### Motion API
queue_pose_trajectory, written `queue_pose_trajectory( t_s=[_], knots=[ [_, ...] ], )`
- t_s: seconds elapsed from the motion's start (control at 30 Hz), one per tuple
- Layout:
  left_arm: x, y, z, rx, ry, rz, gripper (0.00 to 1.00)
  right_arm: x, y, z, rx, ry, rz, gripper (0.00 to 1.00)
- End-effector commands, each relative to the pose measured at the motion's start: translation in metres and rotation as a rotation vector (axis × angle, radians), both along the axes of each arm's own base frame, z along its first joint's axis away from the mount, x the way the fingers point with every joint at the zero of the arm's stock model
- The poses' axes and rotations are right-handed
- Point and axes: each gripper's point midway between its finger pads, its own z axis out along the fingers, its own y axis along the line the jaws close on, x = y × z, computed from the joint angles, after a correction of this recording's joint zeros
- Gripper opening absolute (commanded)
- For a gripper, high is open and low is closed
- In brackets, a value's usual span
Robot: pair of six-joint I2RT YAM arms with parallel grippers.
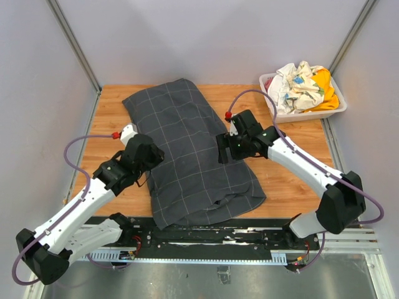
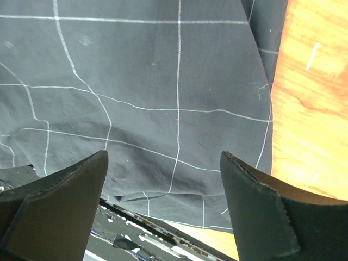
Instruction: Put the pillow into the pillowcase
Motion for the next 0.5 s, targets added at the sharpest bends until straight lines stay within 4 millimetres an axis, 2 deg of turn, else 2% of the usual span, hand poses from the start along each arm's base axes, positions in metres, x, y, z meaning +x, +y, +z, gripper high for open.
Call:
queue_pose_trajectory(
  t_s=[0.0, 0.07, 0.17, 0.23, 0.27, 0.3, 0.33, 0.47],
  knots=[
    [0.026, 0.001, 0.062, 0.064, -0.184, -0.024, 0.47, 0.006, 0.001, 0.020, 0.056, -0.063, -0.020, 0.89],
    [0.030, -0.002, 0.076, 0.074, -0.229, -0.056, 0.54, 0.008, 0.001, 0.026, 0.070, -0.074, -0.025, 1.00],
    [0.031, -0.004, 0.093, 0.064, -0.286, -0.077, 0.66, 0.011, -0.001, 0.035, 0.089, -0.089, -0.046, 0.98],
    [0.032, -0.003, 0.100, 0.067, -0.303, -0.082, 0.80, 0.013, -0.003, 0.039, 0.095, -0.099, -0.057, 0.98],
    [0.031, -0.003, 0.103, 0.069, -0.306, -0.085, 0.83, 0.013, -0.004, 0.042, 0.101, -0.104, -0.059, 0.98],
    [0.031, -0.003, 0.106, 0.072, -0.310, -0.089, 0.93, 0.014, -0.004, 0.045, 0.108, -0.109, -0.063, 0.98],
    [0.031, -0.002, 0.108, 0.077, -0.310, -0.087, 0.98, 0.014, -0.005, 0.048, 0.115, -0.116, -0.067, 0.98],
    [0.029, 0.004, 0.113, 0.106, -0.304, -0.073, 0.99, 0.016, -0.006, 0.058, 0.143, -0.152, -0.081, 0.98]
  ],
)
